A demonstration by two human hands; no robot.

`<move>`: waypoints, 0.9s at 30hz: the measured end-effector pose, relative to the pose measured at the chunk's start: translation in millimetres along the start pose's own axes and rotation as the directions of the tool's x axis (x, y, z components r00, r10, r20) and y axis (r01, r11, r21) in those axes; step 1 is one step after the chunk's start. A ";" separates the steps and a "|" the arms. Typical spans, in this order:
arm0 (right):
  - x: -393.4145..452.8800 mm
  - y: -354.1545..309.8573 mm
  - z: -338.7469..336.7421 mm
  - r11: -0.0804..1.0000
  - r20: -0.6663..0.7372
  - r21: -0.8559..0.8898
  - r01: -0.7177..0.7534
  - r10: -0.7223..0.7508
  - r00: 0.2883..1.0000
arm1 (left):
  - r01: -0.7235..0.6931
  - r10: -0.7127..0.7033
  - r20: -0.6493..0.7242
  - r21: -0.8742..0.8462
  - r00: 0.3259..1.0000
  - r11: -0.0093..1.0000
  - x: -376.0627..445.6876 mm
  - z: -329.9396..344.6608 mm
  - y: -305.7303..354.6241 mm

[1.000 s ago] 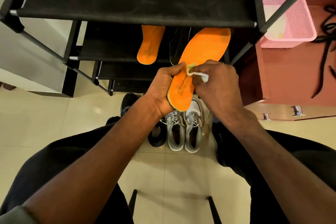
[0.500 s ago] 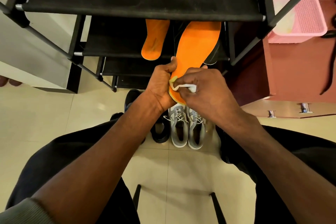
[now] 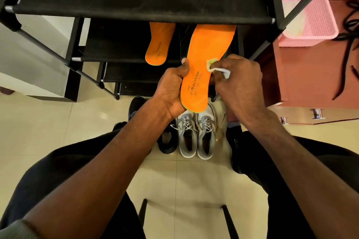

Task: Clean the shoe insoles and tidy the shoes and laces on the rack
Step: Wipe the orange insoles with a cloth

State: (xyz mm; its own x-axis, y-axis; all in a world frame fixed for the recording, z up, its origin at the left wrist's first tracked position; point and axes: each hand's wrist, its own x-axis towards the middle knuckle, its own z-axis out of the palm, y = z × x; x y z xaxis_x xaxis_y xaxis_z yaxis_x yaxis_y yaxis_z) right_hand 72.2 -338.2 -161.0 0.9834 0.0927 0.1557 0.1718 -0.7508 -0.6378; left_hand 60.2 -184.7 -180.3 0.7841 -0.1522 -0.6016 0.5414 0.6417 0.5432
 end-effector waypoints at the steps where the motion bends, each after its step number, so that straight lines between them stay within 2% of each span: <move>1: -1.2 -0.7 0.1 1.000 0.018 0.006 0.017 -0.017 1.000 | -0.005 0.005 -0.009 -0.008 1.000 1.000 0.5 -1.2 -0.4; 8: -16.7 -12.2 13.1 0.988 0.135 0.005 0.156 -0.155 0.979 | -0.045 0.048 0.028 -0.092 0.998 0.995 -0.5 -4.3 4.8; 13: -31.4 -25.7 20.8 0.974 0.219 0.173 0.149 -0.185 0.958 | 0.001 0.011 0.063 -0.190 0.998 0.982 3.1 -10.0 3.4; 17: -24.4 -21.7 11.9 0.994 0.125 -0.007 0.105 -0.103 0.987 | -0.007 0.014 0.046 -0.136 0.999 0.991 3.2 -5.1 1.4; 20: -17.3 -16.1 4.4 0.992 0.114 -0.112 0.062 -0.049 0.992 | -0.018 0.020 0.024 -0.057 1.000 0.998 -1.2 2.3 0.0; 24: -17.8 -16.4 10.0 0.995 0.157 -0.062 0.084 -0.073 0.985 | -0.024 0.028 0.030 -0.112 0.999 0.993 0.6 -0.8 -1.2; 27: -29.3 -28.1 19.9 0.988 0.198 0.070 0.136 -0.147 0.969 | 0.024 -0.009 0.079 -0.186 0.997 0.982 4.1 -4.6 -3.8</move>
State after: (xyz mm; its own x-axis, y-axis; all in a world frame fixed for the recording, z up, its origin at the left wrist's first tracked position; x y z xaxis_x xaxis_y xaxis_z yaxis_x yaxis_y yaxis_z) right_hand 39.6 -306.8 -162.7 0.9392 0.3298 0.0954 0.3074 -0.6836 -0.6620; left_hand 60.0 -184.3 -187.5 0.8007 -0.2171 -0.5584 0.4939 0.7668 0.4100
